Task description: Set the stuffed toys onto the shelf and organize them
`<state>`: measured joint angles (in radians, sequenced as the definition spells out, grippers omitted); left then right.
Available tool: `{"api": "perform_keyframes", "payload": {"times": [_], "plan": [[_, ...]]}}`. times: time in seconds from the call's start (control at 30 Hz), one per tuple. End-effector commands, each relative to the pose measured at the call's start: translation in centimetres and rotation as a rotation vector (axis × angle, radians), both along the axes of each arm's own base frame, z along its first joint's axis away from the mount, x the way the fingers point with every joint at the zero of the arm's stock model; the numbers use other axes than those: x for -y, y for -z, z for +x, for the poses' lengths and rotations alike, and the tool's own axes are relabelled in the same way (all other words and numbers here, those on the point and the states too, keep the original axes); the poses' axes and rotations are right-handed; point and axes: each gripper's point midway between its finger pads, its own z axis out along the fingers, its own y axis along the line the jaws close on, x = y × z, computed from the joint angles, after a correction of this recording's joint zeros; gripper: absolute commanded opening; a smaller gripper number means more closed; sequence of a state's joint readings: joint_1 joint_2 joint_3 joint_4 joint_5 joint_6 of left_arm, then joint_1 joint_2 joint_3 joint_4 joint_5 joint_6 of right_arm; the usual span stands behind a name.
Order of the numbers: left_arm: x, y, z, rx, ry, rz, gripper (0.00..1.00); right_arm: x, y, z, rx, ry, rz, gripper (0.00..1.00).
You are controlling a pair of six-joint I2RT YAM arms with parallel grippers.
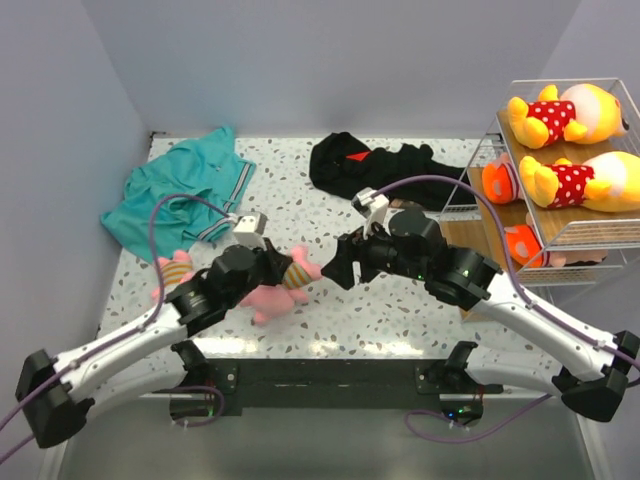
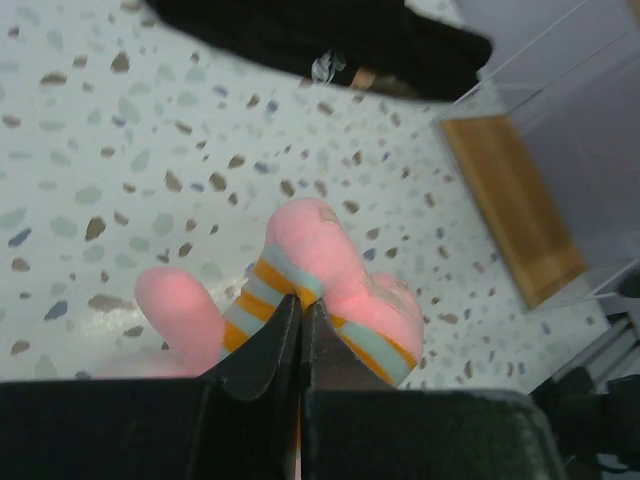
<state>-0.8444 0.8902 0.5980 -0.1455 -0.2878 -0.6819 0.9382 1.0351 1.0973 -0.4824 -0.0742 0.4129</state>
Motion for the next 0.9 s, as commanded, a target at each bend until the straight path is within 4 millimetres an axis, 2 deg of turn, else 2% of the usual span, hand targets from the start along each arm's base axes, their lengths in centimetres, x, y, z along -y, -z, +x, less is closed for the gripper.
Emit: {"api": "perform_keyframes", "payload": {"times": [0.0,0.07,0.13,0.27,0.4,0.7,0.87], "plan": [[-0.9,-7.9,-0.5,0.290,0.024,-0.222,0.00,-1.7,-3.5,-1.1,-0.019,-0.075,0.195,0.64],[-1.3,-8.7,-1.2,0.335,0.044,-0.251,0.00,-2.0,-4.5,-1.4,-0.022,-0.095,0.246,0.59],[-1.8,-10.6,-2.1,0.394,0.062,-0.310,0.00,-2.3,-5.4,-2.1,-0.016,-0.140,0.281,0.56],[-2.3,-11.9,-3.3,0.452,0.091,-0.369,0.00,-2.8,-6.7,-3.0,-0.005,-0.195,0.344,0.56],[-1.9,-12.7,-4.1,0.484,0.139,-0.412,0.00,-3.4,-6.7,-3.5,-0.042,-0.224,0.376,0.56],[-0.9,-14.2,-5.7,0.541,0.242,-0.481,0.00,-3.1,-5.7,-1.2,-0.012,-0.107,0.337,0.65],[-0.7,-15.4,-6.6,0.579,0.287,-0.519,0.00,-4.4,-5.0,-0.9,-0.049,-0.140,0.330,0.65]]}}
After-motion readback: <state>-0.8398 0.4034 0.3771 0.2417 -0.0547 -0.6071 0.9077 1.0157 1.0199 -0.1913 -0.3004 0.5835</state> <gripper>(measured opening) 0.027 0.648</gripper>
